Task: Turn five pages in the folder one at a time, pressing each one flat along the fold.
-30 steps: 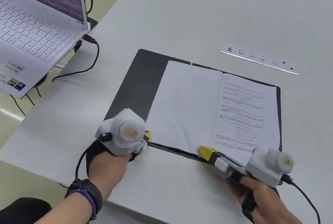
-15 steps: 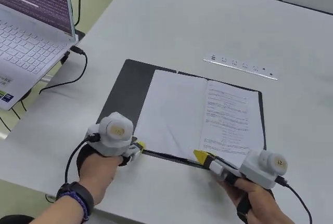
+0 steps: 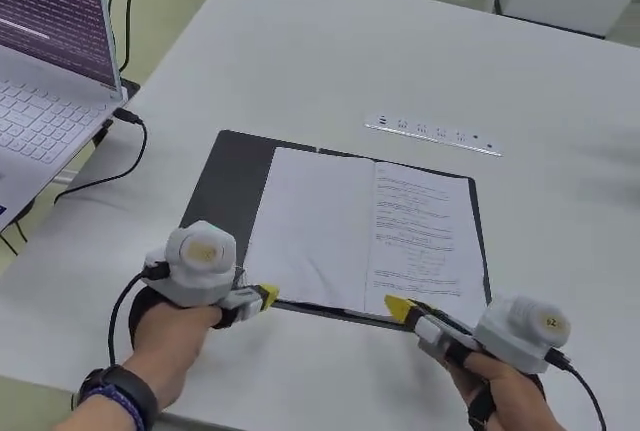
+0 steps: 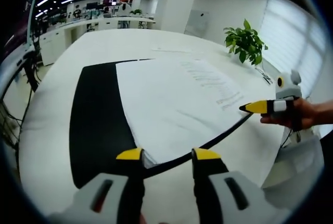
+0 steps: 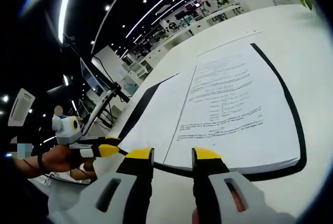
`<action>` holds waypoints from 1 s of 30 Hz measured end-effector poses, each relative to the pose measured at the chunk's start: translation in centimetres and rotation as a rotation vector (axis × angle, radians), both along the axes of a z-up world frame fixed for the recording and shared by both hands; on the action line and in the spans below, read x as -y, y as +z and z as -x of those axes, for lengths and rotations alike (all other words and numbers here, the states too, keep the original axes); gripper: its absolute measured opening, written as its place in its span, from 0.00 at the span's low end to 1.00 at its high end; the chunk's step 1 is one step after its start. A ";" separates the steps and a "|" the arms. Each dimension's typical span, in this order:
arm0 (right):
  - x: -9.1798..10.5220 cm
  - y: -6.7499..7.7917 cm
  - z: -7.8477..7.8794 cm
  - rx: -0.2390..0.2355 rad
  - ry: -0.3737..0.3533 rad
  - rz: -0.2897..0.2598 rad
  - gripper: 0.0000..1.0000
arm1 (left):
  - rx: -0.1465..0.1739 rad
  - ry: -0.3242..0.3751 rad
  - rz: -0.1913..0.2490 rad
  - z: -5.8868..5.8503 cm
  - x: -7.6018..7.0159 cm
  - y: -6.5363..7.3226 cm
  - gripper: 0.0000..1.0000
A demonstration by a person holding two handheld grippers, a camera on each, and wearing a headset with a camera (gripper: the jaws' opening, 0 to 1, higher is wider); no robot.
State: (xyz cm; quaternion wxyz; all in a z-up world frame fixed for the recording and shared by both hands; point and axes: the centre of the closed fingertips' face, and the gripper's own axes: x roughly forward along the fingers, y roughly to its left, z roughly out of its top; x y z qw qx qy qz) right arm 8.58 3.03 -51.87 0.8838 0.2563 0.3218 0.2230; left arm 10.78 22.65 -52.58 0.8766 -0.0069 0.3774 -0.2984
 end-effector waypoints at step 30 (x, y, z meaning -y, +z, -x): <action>5.3 4.4 4.5 0.115 -0.023 0.186 0.56 | 0.135 -0.159 -0.050 3.1 -1.6 5.3 0.63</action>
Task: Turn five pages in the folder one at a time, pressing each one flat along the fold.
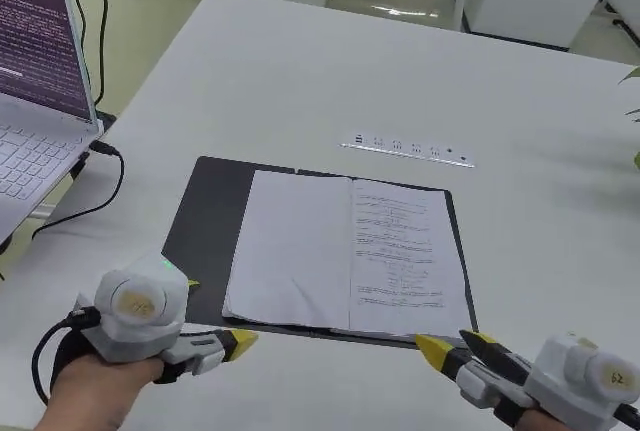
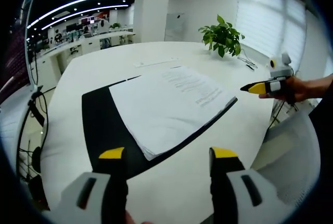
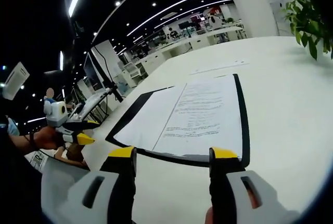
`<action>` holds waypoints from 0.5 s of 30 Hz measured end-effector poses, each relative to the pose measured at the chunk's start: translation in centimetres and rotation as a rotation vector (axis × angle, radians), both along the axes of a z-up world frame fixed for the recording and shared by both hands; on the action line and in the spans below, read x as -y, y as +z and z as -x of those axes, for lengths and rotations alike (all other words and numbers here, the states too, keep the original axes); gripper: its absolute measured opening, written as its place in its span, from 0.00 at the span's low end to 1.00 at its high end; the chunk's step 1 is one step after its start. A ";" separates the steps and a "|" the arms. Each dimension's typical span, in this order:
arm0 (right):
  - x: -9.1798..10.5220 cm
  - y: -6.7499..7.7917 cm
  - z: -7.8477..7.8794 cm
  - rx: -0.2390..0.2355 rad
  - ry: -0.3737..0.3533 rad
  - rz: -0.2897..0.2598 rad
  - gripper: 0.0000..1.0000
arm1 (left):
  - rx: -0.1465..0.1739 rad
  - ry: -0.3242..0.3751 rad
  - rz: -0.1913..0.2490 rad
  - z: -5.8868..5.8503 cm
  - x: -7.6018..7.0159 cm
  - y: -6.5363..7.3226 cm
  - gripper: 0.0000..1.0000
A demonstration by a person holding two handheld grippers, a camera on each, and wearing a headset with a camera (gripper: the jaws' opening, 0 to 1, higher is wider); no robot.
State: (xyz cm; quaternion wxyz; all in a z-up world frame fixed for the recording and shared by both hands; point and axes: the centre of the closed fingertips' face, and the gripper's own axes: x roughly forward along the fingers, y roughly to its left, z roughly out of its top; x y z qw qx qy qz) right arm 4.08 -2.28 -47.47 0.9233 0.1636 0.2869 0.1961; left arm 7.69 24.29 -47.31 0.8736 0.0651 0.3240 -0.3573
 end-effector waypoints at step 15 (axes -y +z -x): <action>0.5 0.4 2.1 0.006 0.049 0.075 0.69 | 0.017 0.040 0.062 1.0 -0.6 1.2 0.76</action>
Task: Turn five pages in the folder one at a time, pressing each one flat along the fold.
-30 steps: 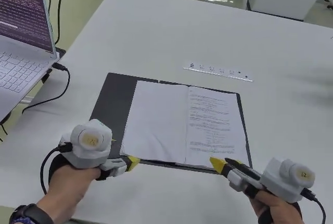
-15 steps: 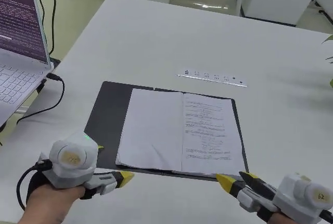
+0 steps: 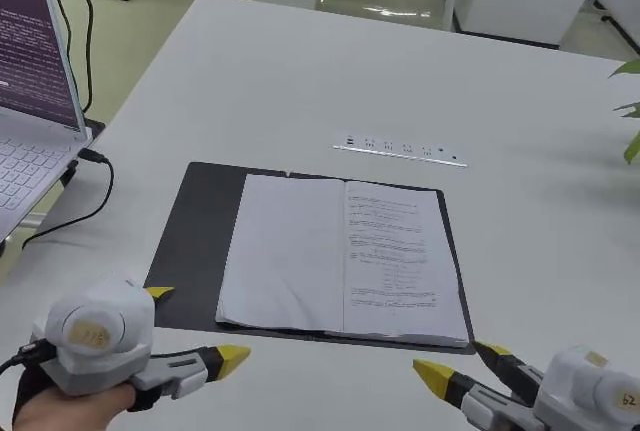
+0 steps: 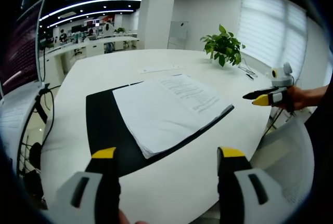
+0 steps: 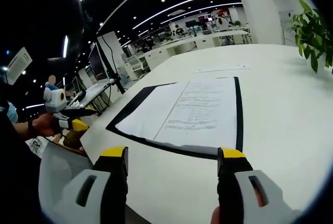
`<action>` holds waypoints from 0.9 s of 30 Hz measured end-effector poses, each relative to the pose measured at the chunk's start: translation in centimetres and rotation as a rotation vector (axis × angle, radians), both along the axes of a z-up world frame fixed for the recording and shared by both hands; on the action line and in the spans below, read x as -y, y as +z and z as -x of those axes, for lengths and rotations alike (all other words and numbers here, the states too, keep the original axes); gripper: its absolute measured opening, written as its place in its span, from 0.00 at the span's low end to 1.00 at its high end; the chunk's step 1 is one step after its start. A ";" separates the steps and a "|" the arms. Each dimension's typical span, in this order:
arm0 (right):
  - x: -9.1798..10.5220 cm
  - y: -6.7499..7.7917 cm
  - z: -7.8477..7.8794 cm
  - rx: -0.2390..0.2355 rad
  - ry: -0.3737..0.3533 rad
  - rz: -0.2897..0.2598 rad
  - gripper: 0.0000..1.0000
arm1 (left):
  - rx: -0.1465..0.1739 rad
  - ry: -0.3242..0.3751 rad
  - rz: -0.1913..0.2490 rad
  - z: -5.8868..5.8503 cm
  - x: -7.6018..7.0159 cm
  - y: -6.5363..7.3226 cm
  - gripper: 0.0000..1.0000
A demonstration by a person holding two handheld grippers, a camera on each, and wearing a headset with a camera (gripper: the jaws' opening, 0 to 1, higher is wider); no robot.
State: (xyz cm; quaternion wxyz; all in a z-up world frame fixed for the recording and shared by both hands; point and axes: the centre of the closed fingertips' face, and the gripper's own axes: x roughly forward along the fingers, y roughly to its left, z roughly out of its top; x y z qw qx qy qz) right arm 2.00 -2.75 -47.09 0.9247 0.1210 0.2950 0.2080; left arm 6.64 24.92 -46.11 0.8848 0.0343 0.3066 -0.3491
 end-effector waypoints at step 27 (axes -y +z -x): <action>0.6 -1.7 2.2 -0.090 0.005 0.005 0.66 | 0.047 -0.194 0.039 -2.4 10.5 1.2 0.76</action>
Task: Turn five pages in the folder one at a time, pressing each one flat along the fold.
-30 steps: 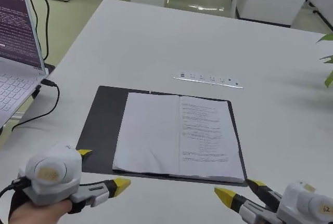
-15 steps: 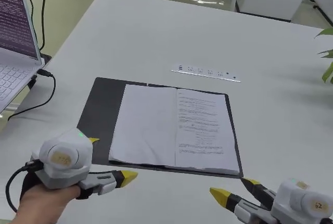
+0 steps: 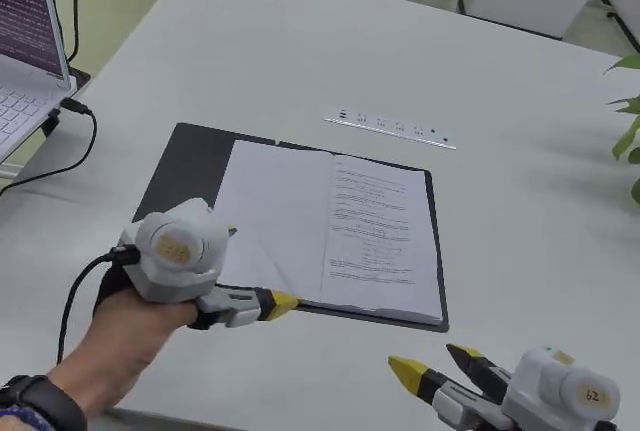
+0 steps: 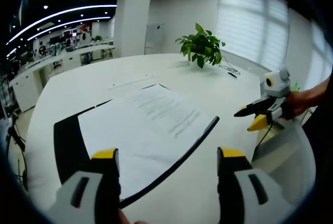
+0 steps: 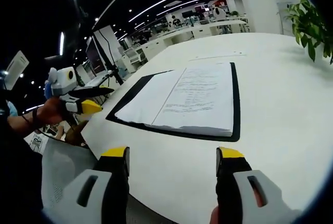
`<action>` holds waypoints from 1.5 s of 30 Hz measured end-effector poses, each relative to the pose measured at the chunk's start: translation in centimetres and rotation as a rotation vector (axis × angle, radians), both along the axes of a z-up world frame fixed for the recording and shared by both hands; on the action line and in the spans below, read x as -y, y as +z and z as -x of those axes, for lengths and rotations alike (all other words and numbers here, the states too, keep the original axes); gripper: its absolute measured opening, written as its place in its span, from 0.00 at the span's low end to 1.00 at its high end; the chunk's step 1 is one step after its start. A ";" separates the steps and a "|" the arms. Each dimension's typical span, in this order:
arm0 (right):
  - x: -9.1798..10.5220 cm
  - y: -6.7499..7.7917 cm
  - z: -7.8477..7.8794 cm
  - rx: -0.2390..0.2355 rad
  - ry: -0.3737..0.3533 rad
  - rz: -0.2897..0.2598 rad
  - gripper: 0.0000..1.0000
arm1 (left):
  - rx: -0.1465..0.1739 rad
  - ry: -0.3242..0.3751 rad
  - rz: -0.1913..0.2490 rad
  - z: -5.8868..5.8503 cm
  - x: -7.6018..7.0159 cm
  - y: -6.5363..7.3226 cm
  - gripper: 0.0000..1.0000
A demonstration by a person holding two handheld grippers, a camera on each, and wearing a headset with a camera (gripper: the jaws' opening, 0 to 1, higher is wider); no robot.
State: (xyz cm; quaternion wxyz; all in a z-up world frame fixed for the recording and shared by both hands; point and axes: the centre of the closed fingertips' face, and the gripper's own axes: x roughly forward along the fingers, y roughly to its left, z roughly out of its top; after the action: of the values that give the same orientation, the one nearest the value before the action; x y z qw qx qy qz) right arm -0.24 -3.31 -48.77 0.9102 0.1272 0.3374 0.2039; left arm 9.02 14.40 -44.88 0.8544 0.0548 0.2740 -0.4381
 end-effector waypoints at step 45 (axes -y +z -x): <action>4.2 0.1 1.2 -0.001 -0.130 -0.044 0.57 | 0.004 -0.030 -0.008 -3.5 18.1 -6.2 0.67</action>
State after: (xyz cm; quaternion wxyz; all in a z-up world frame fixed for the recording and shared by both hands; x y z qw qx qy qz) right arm -1.40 -7.46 -48.65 0.9184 0.1688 0.3242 0.1515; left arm 12.55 -3.74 -51.07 0.8480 0.0631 0.2729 -0.4498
